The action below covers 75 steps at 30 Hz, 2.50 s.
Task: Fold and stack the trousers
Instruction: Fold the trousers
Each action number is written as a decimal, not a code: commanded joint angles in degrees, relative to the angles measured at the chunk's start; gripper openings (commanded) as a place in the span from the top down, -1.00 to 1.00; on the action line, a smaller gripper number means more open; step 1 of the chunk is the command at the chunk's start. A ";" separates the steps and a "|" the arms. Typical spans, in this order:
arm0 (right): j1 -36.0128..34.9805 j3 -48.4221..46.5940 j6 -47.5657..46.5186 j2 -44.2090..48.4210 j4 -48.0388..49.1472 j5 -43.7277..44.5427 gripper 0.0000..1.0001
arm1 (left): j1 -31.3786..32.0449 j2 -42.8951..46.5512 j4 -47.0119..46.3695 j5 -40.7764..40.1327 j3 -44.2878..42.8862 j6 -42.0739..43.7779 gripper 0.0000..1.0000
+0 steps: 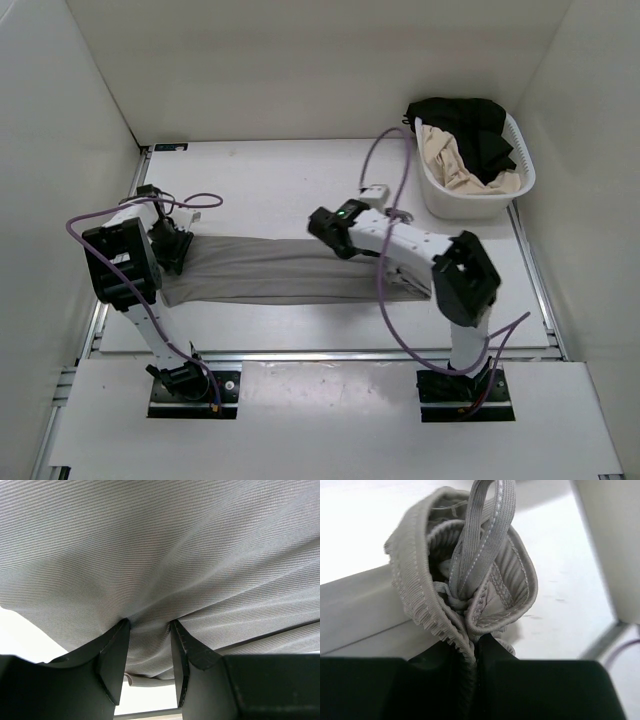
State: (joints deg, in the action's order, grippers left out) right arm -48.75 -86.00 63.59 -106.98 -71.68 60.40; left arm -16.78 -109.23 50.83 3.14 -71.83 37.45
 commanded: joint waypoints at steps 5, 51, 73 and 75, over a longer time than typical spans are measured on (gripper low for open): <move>-13.91 -12.70 9.64 -10.53 -9.28 -1.75 1.00 | 0.08 -1.07 0.59 3.46 0.55 -0.54 0.01; -17.34 -20.63 -36.96 -1.24 28.26 -26.83 -0.73 | 3.06 3.75 9.98 9.51 -20.18 2.09 -0.07; 23.32 30.62 -32.39 27.35 47.06 -62.67 -0.50 | 58.60 5.18 10.01 30.79 -18.61 5.10 -0.30; 25.28 31.15 -32.39 27.35 47.07 -63.30 -0.50 | 61.49 3.86 6.05 28.51 -16.25 2.63 -0.30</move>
State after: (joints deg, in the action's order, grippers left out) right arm -26.72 -55.66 32.38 -81.19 -29.52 4.38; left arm 42.48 -104.81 64.07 29.41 -90.41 43.51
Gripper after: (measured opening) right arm 0.747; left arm 0.646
